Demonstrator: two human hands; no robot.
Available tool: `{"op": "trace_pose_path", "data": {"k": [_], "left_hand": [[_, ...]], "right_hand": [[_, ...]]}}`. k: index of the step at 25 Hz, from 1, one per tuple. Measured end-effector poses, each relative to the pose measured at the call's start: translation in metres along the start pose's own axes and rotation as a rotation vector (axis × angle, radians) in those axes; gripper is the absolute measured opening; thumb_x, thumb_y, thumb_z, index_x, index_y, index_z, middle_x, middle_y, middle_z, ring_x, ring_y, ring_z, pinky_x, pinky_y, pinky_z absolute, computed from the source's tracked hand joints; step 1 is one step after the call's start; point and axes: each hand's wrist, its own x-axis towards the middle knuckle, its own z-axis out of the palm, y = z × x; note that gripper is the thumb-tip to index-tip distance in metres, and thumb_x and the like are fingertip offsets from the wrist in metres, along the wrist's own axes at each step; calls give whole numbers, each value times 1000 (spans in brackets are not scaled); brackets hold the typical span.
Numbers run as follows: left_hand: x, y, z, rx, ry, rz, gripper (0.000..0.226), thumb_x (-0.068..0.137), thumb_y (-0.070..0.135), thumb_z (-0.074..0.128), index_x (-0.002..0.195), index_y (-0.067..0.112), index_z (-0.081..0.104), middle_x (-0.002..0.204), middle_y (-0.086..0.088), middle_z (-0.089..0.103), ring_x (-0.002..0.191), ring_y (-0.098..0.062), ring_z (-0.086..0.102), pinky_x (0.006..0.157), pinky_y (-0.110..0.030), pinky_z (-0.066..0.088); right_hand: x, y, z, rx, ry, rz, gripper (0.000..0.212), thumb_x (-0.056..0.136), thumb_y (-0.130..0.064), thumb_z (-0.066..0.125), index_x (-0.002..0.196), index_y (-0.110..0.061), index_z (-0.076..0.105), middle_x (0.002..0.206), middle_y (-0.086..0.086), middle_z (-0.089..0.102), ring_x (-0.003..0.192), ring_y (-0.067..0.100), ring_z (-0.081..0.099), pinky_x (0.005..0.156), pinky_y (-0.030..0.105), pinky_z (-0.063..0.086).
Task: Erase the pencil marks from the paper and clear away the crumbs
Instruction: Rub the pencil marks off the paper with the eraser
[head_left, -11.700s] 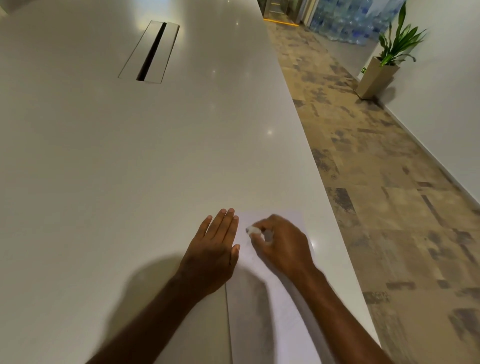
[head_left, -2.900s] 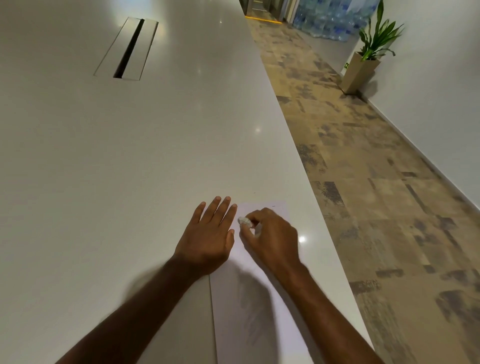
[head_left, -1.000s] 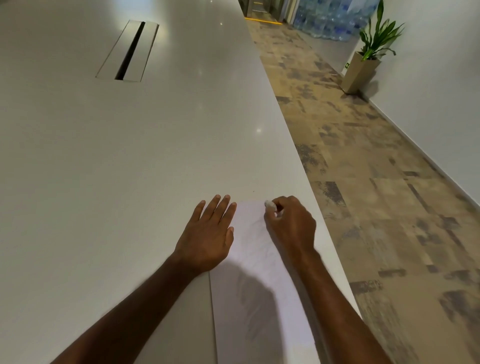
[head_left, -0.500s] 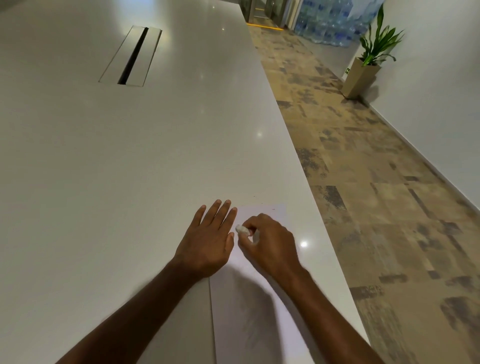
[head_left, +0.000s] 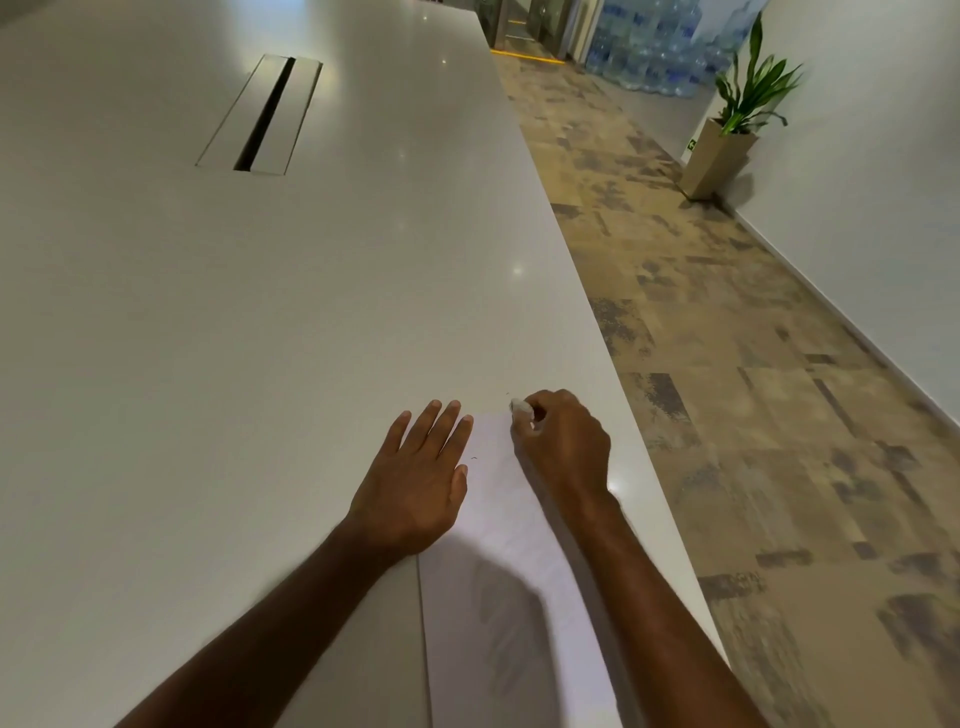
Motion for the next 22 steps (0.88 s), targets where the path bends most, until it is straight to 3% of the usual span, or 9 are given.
{"op": "trace_pose_path", "data": {"k": [4,8,10,13,17,21,22], "left_hand": [[0,-1,3,-4,0,3,63,104,42,16,159,16,29,167,-7,24,155,-26,20,124,-51,22],[0,0,2,2,11,4,63,103,41,16,159,16,29,167,-7,24,155,-26,20,124,-50,21],[0,0,2,3,-5,3,66,102,44,10,160,16,25,168,-7,20,156,-26,16,125,-51,18],[0,0,2,11,-19,11,69,102,46,6,161,16,24,168,-7,18,156,-28,15,124,-52,19],[0,1,0,32,-5,1,63,102,40,17,157,13,35,165,-10,30,153,-29,27,121,-53,27],[1,0,2,24,-9,9,65,103,43,12,158,14,32,166,-10,27,154,-29,23,122,-52,25],[1,0,3,29,-3,12,65,103,42,14,158,14,33,165,-10,28,153,-29,25,122,-53,26]], "right_hand": [[-49,-6,4,4,-172,-189,25,99,-47,61,85,-29,70,84,-12,65,71,7,57,63,21,41],[-23,17,-20,-55,-15,47,29,101,-45,57,82,-25,67,83,-10,64,70,12,59,58,25,36],[-47,5,-14,-26,-75,-61,26,101,-44,59,84,-26,66,84,-10,63,71,10,58,62,28,42],[-75,0,-6,44,-238,-243,23,99,-49,62,87,-31,69,84,-16,64,74,8,60,65,22,48],[-26,17,-21,-69,-8,34,27,102,-44,57,85,-27,68,89,-10,66,74,12,62,60,22,37],[-77,-7,-6,-11,-207,-218,25,98,-47,61,85,-28,69,83,-12,64,73,10,61,65,22,46],[-74,-3,-9,-14,-212,-206,27,97,-50,60,85,-29,70,83,-14,65,74,9,61,66,24,48]]}}
